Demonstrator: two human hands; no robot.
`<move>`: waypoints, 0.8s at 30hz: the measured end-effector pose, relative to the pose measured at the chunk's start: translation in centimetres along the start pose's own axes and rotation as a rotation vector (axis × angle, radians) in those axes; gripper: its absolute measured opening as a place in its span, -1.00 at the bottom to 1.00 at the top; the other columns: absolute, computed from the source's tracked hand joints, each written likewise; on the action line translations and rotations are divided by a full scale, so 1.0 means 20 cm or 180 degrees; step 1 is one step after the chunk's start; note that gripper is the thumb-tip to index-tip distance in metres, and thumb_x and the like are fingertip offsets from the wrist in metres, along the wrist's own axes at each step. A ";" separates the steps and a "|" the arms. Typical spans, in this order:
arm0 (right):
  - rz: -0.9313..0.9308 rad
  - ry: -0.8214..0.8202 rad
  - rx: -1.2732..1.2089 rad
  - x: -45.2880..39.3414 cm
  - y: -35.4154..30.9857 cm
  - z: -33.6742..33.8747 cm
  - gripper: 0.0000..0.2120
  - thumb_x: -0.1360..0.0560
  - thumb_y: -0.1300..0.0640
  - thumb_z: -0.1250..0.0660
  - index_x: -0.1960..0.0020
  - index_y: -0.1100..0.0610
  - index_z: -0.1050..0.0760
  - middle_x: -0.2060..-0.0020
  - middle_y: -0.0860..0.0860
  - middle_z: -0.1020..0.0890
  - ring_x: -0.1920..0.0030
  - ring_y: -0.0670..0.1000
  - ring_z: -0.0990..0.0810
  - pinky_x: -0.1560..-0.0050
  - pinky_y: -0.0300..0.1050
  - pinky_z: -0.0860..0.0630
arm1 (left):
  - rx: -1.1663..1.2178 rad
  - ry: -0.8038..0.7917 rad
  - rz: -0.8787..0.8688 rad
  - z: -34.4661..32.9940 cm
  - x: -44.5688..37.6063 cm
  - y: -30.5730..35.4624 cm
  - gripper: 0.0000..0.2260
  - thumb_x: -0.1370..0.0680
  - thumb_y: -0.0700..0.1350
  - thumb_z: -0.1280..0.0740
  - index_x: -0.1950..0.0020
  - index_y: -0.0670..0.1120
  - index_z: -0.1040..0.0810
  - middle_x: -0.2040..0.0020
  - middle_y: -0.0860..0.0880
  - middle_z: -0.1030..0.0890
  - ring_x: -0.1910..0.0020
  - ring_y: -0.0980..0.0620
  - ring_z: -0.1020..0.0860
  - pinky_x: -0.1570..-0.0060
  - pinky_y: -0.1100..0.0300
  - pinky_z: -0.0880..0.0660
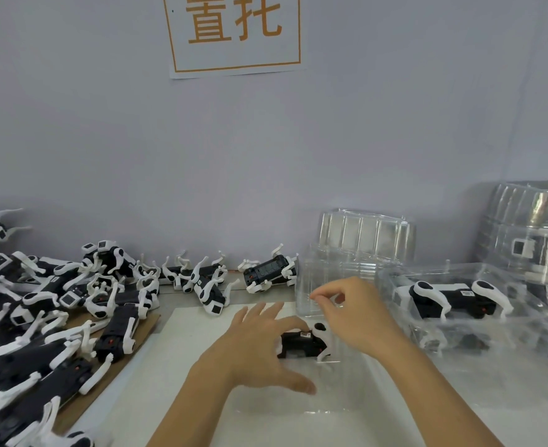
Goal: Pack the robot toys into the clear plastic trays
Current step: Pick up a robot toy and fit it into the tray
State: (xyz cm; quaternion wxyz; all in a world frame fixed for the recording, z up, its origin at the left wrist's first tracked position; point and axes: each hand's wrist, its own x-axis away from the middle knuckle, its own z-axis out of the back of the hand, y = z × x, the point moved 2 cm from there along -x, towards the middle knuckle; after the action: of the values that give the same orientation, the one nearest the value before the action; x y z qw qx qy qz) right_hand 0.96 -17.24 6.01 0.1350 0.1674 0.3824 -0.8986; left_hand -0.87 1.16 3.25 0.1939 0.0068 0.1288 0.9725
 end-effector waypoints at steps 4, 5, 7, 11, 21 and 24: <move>0.0116 0.0431 -0.0190 0.00 -0.03 0.03 -0.75 -0.58 0.16 -0.30 -0.10 -0.10 -0.67 0.11 -0.35 -0.61 0.11 -0.44 -0.48 0.17 -0.55 -0.36 | -0.0038 0.0415 -0.0019 0.00 0.00 0.01 -0.40 -0.28 0.45 -0.38 -0.25 0.33 -0.34 -0.37 0.12 -0.31 -0.43 0.06 -0.18 -0.40 0.08 0.01; 0.0168 0.0613 -0.0333 0.00 -0.05 0.05 -0.75 -0.58 0.18 -0.30 -0.12 -0.10 -0.66 0.11 -0.34 -0.60 0.09 -0.42 -0.49 0.15 -0.55 -0.37 | 0.0065 0.0439 0.0018 0.02 0.01 0.00 -0.42 -0.27 0.46 -0.36 -0.23 0.33 -0.37 -0.31 0.14 -0.33 -0.38 0.08 -0.22 -0.36 0.10 -0.02; 0.0235 0.1026 -0.0650 0.00 -0.08 0.08 -0.75 -0.59 0.19 -0.29 -0.12 -0.08 -0.64 0.06 -0.24 -0.63 0.09 -0.32 -0.52 0.12 -0.48 -0.39 | 0.0459 0.0454 0.0100 0.07 0.02 -0.03 -0.41 -0.21 0.49 -0.33 -0.18 0.33 -0.43 -0.26 0.17 -0.38 -0.34 0.11 -0.28 -0.39 0.05 -0.14; 0.0229 0.1879 -0.1273 0.01 -0.16 0.13 -0.77 -0.59 0.20 -0.23 -0.09 -0.07 -0.57 0.08 -0.12 -0.58 0.09 -0.16 -0.53 0.10 -0.23 -0.46 | 0.2087 0.0826 0.0169 0.20 0.09 -0.09 -0.47 -0.16 0.38 -0.47 -0.09 0.28 -0.59 -0.20 0.08 -0.55 -0.04 0.12 -0.61 -0.02 0.12 -0.57; 0.0582 0.0683 -0.1447 0.06 -0.30 0.03 -0.80 -0.54 0.22 -0.38 0.04 -0.11 -0.57 0.20 -0.18 -0.62 0.17 -0.22 -0.57 0.22 -0.43 -0.45 | 0.5474 0.1532 0.0496 0.27 0.10 -0.04 -0.41 -0.36 0.44 -0.30 -0.15 0.05 -0.69 -0.15 -0.17 -0.68 -0.12 -0.23 -0.65 -0.19 -0.23 -0.51; 0.0765 0.0329 -0.1272 0.08 -0.34 -0.03 -0.82 -0.50 0.15 -0.46 0.01 -0.11 -0.58 0.19 -0.18 -0.62 0.14 -0.19 -0.59 0.19 -0.41 -0.48 | 0.6052 0.1335 0.0316 0.25 0.10 -0.05 -0.28 -0.38 0.48 -0.29 -0.33 0.00 -0.59 -0.27 -0.19 -0.61 -0.22 -0.31 -0.59 -0.30 -0.33 -0.39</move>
State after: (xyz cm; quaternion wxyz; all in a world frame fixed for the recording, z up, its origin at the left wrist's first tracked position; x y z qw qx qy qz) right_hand -2.92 -12.35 9.33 0.2517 0.2275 0.5364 -0.7728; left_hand -2.01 4.04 7.70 0.0394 -0.0074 0.8914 0.4514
